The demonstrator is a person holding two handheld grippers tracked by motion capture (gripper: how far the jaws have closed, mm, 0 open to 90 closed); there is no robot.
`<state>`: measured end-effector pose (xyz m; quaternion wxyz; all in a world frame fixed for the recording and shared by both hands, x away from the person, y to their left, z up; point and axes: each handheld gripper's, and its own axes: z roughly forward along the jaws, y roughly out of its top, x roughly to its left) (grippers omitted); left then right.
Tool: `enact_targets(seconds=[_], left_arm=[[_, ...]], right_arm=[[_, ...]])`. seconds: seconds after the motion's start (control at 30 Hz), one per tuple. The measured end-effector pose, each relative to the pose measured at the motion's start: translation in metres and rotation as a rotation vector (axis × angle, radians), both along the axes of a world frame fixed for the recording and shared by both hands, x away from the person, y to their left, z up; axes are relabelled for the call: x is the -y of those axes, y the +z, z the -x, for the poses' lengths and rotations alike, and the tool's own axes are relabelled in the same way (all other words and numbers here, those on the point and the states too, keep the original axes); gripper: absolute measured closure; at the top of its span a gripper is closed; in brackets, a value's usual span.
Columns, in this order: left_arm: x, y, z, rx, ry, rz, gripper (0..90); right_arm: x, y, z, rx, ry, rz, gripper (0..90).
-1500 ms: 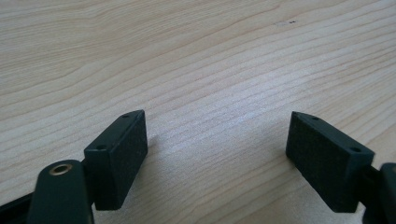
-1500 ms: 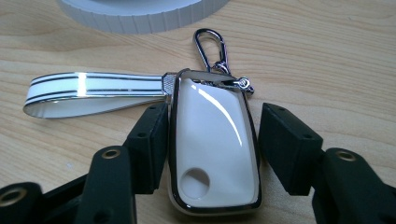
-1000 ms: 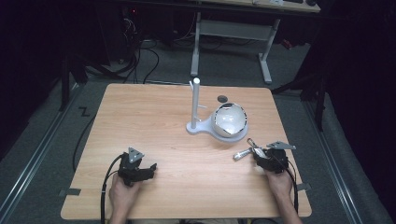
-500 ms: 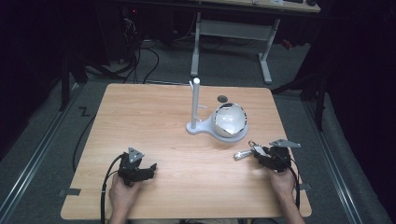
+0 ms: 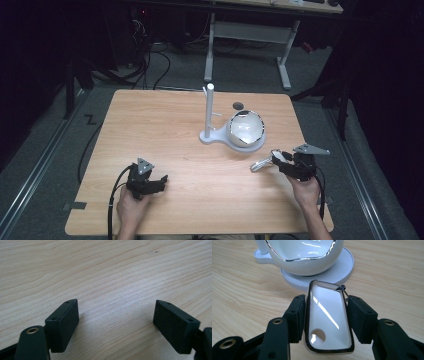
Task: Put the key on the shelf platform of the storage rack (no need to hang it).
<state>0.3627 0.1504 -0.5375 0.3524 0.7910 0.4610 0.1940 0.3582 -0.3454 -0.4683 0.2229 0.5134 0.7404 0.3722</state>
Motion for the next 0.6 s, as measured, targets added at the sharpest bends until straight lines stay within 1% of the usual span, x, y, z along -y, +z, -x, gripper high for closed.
enact_targets(seconds=[0.2,0.43,0.6], left_arm=[[0.000,0.000,0.000,0.001,0.001,0.001,21.1],[0.000,0.000,0.000,0.001,0.001,0.001,21.0],[0.000,0.000,0.000,-0.001,0.000,0.001,21.1]], right_arm=[[-0.001,0.014,0.001,0.010,0.021,-0.015,50.5],[0.001,0.027,-0.001,0.017,0.040,-0.014,50.6],[0.004,0.034,-0.005,-0.006,0.059,-0.040,50.6]])
